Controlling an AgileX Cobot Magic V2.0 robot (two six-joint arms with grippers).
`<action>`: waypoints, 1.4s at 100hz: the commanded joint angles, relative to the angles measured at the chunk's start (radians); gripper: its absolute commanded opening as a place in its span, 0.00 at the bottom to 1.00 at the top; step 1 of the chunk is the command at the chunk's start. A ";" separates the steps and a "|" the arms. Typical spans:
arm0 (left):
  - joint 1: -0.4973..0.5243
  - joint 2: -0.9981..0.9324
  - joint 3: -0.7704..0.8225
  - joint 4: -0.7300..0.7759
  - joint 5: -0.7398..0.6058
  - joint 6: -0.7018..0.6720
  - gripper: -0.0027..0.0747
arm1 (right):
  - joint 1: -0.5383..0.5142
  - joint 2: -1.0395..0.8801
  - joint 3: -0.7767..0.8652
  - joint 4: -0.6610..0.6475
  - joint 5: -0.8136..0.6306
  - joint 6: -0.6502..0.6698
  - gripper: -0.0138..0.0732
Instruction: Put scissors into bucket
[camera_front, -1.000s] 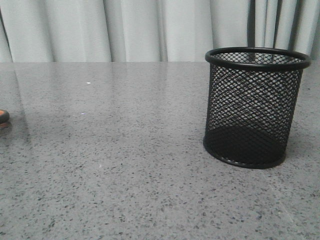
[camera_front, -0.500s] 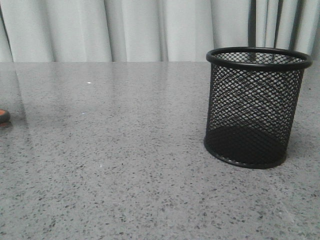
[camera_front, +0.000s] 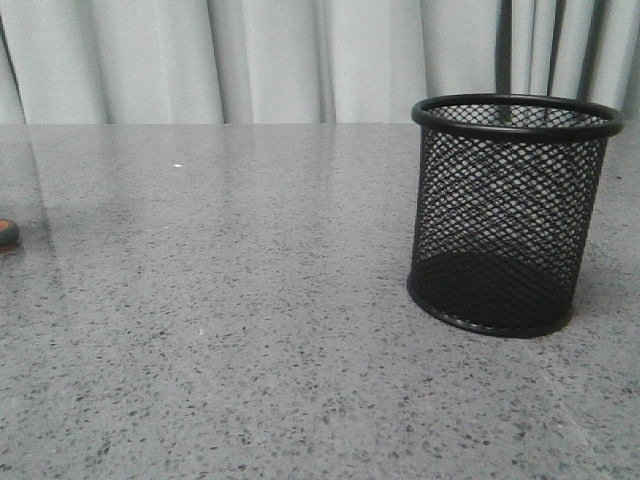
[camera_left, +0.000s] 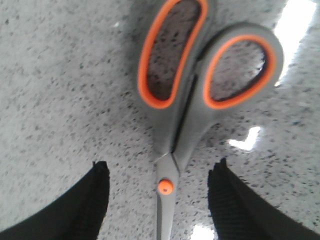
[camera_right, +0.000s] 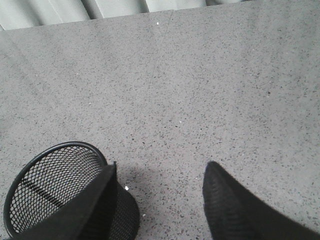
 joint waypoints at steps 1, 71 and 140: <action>0.036 -0.027 -0.034 -0.128 0.020 0.168 0.56 | 0.004 0.009 -0.024 -0.022 -0.080 -0.007 0.55; 0.041 0.090 -0.034 -0.148 0.047 0.199 0.56 | 0.004 0.009 -0.024 -0.023 -0.072 -0.007 0.55; 0.047 0.149 -0.034 -0.083 -0.001 0.199 0.56 | 0.004 0.009 -0.024 -0.023 -0.035 -0.007 0.55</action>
